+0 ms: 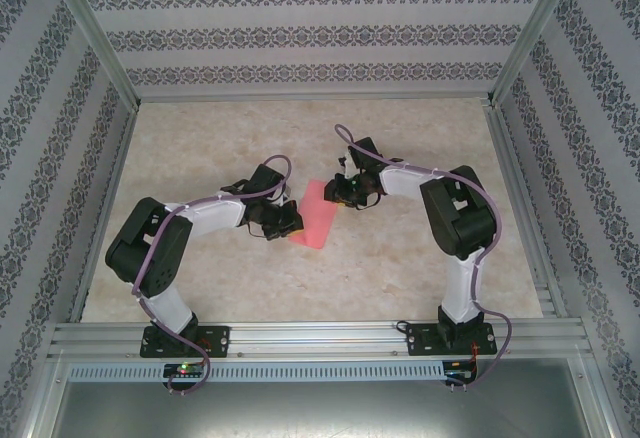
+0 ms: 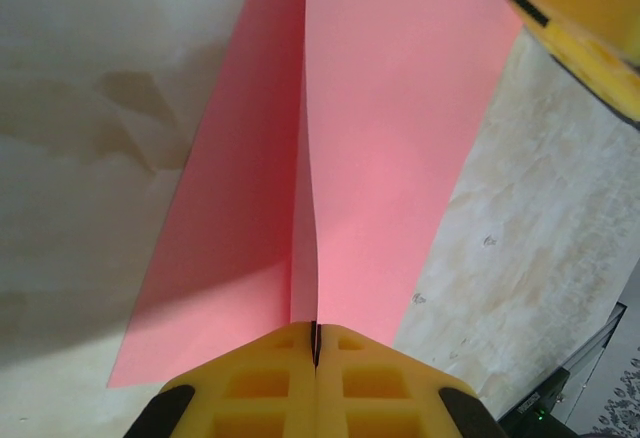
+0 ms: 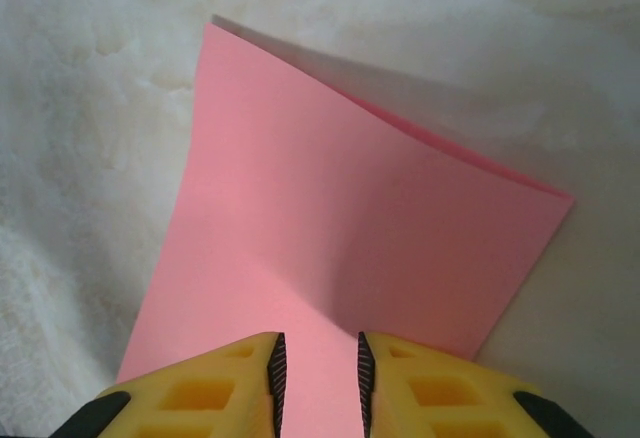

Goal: Fold a paper plane with a square sheet of paper (pick it up from the middle)
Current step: Fold the triangle a second time at the center of the table.

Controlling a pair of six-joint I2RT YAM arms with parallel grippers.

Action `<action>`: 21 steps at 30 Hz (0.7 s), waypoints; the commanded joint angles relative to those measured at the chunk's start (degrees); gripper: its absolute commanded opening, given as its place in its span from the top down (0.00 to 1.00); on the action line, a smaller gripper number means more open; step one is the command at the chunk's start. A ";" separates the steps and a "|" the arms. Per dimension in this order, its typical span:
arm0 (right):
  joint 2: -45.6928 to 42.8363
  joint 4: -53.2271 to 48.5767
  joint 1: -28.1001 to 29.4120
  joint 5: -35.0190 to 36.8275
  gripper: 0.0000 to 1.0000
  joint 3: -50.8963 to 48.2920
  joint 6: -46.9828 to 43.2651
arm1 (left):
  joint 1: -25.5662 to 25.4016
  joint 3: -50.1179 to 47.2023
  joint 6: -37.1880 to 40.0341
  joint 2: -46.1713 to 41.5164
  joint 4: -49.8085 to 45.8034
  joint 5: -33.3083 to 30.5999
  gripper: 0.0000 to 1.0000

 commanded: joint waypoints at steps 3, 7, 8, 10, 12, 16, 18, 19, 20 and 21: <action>1.59 -0.39 0.49 1.09 0.74 1.64 -1.76 | -0.67 2.16 1.02 1.45 -1.46 -0.74 0.99; 1.67 -0.44 0.63 0.53 0.76 1.41 -2.09 | -0.84 3.08 1.12 2.43 -1.38 -0.05 0.99; 1.64 -0.40 0.58 0.33 0.76 1.31 -2.22 | -0.86 3.35 1.20 2.67 -1.39 -0.02 0.99; 1.39 -0.30 0.70 -0.21 0.77 1.03 -2.49 | -1.10 3.93 1.46 3.24 -1.77 0.20 0.99; 1.02 -0.28 0.75 -0.60 0.78 0.84 -2.87 | -1.21 4.37 1.59 3.87 -1.74 0.37 0.99; 0.59 -0.51 0.76 -1.09 0.80 0.58 -3.69 | -1.47 5.93 1.78 5.04 -1.99 0.49 0.99; 0.60 -0.64 0.76 -1.28 0.81 0.49 -3.98 | -1.57 6.80 1.81 5.55 -1.99 0.61 0.99; 0.68 -0.62 0.76 -1.37 0.81 0.40 -4.13 | -1.72 7.28 1.79 5.93 -2.07 0.65 0.99; 0.76 -0.60 0.76 -1.39 0.81 0.36 -4.18 | -1.66 7.64 1.77 6.33 -2.08 0.78 0.99; 0.74 -0.61 0.73 -1.53 0.81 0.32 -4.34 | -1.79 7.99 1.74 6.63 -2.09 0.85 0.99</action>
